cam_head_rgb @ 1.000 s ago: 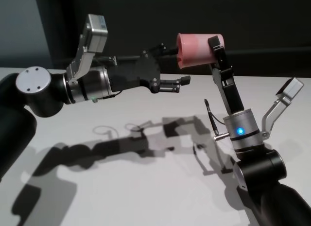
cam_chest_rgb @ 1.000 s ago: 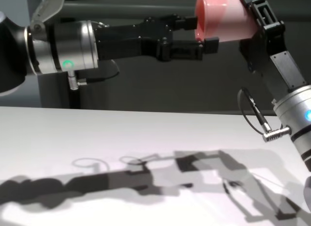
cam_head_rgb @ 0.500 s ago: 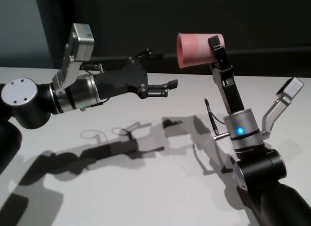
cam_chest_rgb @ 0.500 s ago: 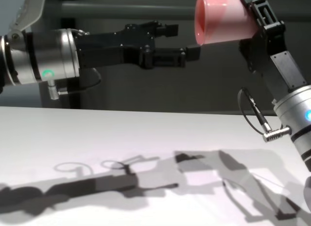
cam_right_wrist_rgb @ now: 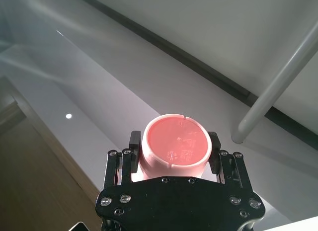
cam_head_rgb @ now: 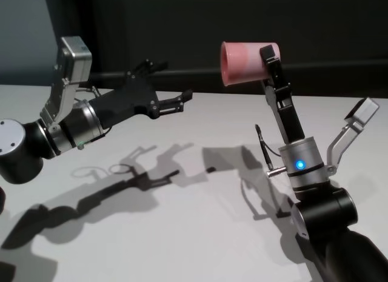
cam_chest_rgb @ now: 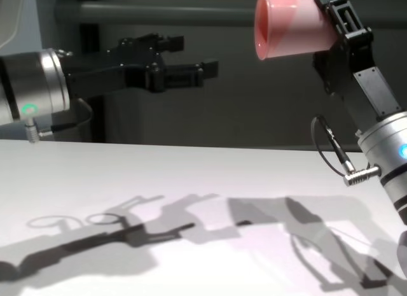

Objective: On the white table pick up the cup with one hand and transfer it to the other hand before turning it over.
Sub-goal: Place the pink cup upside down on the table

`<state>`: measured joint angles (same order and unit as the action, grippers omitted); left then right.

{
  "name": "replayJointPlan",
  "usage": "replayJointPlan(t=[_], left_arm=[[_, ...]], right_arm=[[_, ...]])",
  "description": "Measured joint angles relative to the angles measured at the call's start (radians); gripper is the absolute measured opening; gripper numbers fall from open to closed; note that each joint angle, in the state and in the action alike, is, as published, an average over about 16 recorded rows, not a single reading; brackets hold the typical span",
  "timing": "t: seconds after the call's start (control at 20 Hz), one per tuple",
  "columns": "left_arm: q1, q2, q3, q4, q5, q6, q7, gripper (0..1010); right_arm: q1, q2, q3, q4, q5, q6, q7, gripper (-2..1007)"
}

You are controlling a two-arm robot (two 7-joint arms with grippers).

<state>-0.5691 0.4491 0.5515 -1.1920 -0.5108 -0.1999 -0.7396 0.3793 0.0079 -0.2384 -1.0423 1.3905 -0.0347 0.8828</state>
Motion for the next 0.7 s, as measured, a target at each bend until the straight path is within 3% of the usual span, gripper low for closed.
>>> replayJointPlan(t=[0.3,0.7], left_arm=[[0.074,0.005,-0.057,-0.057,0.024,0.047,0.172,1003],[0.154,-0.022,-0.118,-0.123,0.076,0.122,0.4,1003]], right_arm=[[0.0,0.0,0.0,0.0,0.0,0.0,0.0,769],[0.0,0.0,0.0,0.0,0.0,0.0,0.0,769]])
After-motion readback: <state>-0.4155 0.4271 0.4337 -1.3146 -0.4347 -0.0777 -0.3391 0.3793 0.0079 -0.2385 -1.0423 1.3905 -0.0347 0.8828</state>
